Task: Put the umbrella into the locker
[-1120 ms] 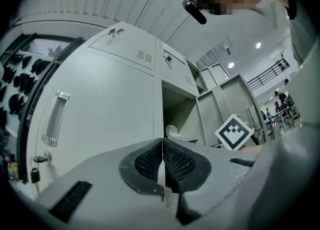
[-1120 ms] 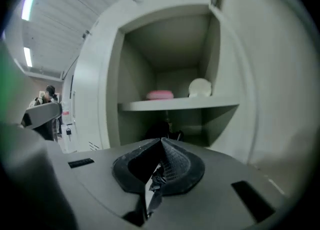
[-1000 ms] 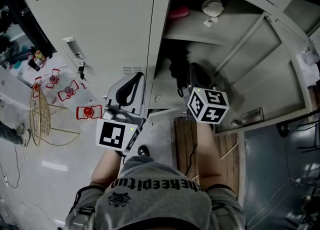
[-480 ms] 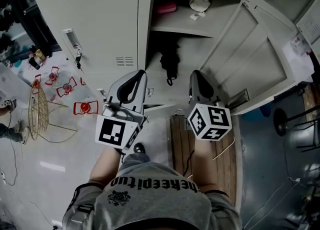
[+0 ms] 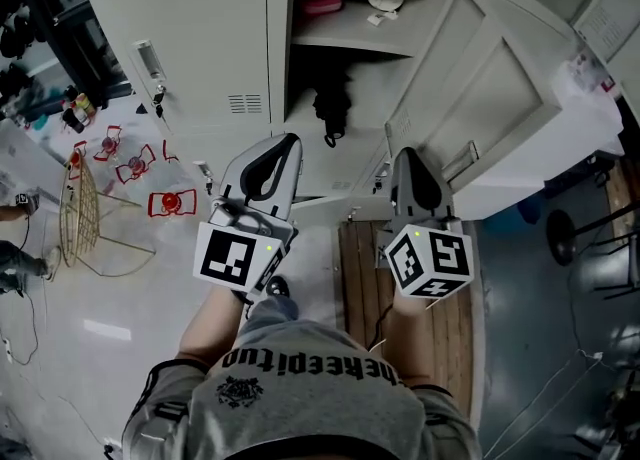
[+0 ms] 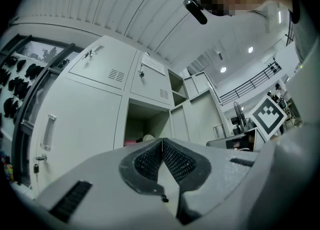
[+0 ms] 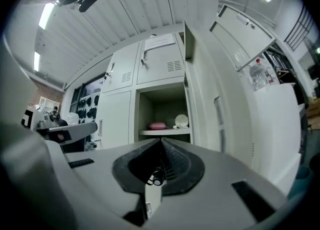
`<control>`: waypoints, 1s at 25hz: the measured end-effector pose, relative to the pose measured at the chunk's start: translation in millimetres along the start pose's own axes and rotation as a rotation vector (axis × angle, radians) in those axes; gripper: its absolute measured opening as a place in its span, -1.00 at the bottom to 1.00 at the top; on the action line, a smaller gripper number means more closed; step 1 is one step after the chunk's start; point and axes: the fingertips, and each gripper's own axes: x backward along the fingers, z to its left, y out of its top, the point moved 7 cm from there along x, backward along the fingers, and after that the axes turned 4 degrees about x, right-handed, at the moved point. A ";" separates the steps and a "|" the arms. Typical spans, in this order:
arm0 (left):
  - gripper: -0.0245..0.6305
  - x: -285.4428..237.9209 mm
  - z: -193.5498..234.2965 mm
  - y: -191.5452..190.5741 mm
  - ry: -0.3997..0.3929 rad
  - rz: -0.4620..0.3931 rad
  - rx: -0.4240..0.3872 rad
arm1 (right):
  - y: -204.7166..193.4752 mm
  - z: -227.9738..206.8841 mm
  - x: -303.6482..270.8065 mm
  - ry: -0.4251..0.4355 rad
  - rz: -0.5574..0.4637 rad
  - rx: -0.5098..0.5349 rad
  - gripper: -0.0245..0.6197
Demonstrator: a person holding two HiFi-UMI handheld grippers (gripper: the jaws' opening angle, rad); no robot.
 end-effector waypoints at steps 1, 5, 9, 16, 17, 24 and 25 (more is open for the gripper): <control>-0.90 1.8 -3.7 1.1 -0.002 -0.001 -0.001 | 1.2 -0.3 6.1 -0.005 -0.007 0.007 -0.92; -0.90 9.5 -17.5 5.5 -0.004 0.001 -0.003 | 4.5 -1.7 29.6 -0.022 -0.031 0.023 -0.92; -0.90 17.5 -29.5 7.5 -0.006 0.001 -0.004 | 5.6 -3.2 48.0 -0.039 -0.044 0.034 -0.92; -0.90 28.5 -44.4 14.1 0.003 0.002 -0.005 | 11.6 -6.2 71.5 -0.065 -0.072 0.034 -0.92; -0.90 30.0 -45.8 14.1 0.004 0.003 -0.004 | 12.3 -6.4 73.8 -0.065 -0.074 0.034 -0.92; -0.90 40.5 -54.5 17.6 0.014 0.001 -0.004 | 17.1 -2.0 87.7 -0.053 -0.090 0.038 -0.92; -0.90 41.8 -55.4 18.2 0.015 -0.001 -0.004 | 17.7 -1.2 89.2 -0.052 -0.091 0.037 -0.92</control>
